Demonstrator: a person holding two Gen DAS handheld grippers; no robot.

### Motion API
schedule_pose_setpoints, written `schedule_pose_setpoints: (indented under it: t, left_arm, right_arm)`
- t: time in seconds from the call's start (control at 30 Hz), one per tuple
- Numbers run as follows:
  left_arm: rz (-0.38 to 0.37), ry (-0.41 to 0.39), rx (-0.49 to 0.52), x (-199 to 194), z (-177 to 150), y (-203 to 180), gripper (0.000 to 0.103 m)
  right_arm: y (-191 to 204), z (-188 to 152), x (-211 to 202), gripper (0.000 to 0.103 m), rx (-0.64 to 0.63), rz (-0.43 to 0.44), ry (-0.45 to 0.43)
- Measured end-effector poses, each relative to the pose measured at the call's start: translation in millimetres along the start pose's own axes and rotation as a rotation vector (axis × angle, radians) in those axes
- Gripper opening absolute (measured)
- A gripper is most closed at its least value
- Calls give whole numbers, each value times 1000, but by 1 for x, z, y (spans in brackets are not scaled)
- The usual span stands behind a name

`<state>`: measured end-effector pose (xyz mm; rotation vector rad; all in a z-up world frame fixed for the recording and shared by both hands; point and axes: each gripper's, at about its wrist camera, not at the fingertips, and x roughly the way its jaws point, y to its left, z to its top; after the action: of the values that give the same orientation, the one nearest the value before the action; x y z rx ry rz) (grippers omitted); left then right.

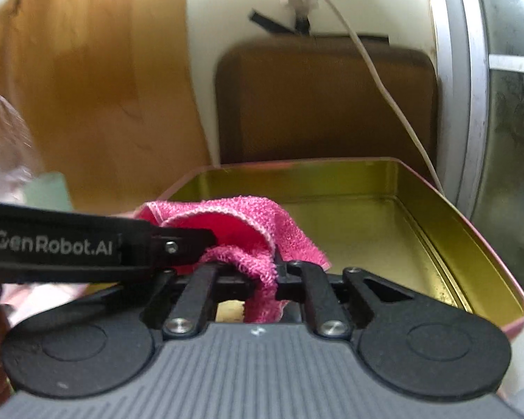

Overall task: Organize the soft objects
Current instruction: 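Lower the pink towel into the tin and open the left gripper, then reach the right gripper to the white tag card and grasp it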

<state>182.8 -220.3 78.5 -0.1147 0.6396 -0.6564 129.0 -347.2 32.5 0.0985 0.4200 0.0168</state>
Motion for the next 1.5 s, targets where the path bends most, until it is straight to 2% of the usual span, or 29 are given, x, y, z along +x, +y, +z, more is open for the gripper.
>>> schedule_pose_setpoints:
  t: [0.03,0.07,0.1,0.13,0.17,0.2,0.27,0.4,0.63,0.7,0.77,0.97,1.23,1.33,1.43,1.5]
  left_arm:
    - [16,7,0,4,1,3,34]
    - [39,13,2,5,0,5,44]
    - [66,10,9,6,0,4,48]
    - [84,3,17,4,-2,4,54]
    - [97,-6,31,3,-2,3,59]
    - [108,-13,52,0,-3,2,62]
    - [145,-19,74,-3,-5,-1,74]
    - [184,-27,79,-22,-14,-3,75]
    - [236,-36,86,-63,-40,-8,76]
    - [249,-45,87,-76,-48,-8,79]
    - [262,-53,88,-87,-55,-8,86]
    - [307,-61,101,-118,-81,2,86]
    - [365,-40,35,-167,-125,52,88]
    - [417,-35,-11,-197,-148,84,89]
    - [481,-60,-51,-229,-166,117,89]
    - [556,-65,-91,-245,-173,142,89]
  right_arm:
    - [0,1,7,20,-4,-20,16]
    - [-1,1,14,39,-7,-47,33]
    - [-3,2,21,53,-12,-81,60]
    - [-4,-2,21,72,-10,-111,82]
    - [-6,-3,19,84,-1,-148,82]
    - [-8,-5,14,86,5,-168,61]
    - [-8,-10,2,87,-8,-181,31]
    - [-2,-21,-23,87,-47,-178,5]
    - [22,-50,-84,89,-40,-171,-104]
    - [29,-48,-86,90,-40,-165,-116]
    - [35,-53,-95,90,-27,-151,-119]
    - [47,-65,-95,90,17,-83,-37]
    - [79,-76,-92,90,3,29,76]
    - [93,-83,-89,89,-11,91,134]
    - [111,-91,-93,87,-39,144,148]
    - [125,-93,-93,84,-69,170,157]
